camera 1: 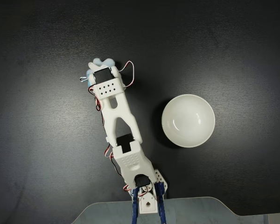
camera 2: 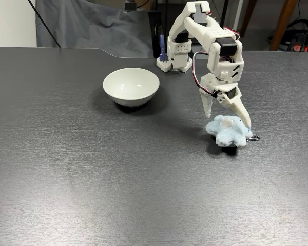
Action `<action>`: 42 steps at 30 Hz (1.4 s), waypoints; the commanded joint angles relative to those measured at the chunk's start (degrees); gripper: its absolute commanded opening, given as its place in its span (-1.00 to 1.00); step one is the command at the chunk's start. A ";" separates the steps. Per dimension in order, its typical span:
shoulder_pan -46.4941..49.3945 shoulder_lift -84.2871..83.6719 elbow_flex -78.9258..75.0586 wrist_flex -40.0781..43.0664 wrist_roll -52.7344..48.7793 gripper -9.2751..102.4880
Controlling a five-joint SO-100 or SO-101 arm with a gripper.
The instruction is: Grasp a skyblue doll and put it in the white bowl.
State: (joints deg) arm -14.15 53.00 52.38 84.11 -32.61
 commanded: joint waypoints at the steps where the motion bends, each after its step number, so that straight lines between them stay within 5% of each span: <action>1: 0.62 1.23 -3.52 -2.99 -0.70 0.26; 37: 0.79 -7.82 -4.04 -6.42 0.18 0.26; 42: 0.79 -7.12 -3.96 -9.76 0.18 0.06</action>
State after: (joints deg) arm -14.33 44.91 50.19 76.29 -32.61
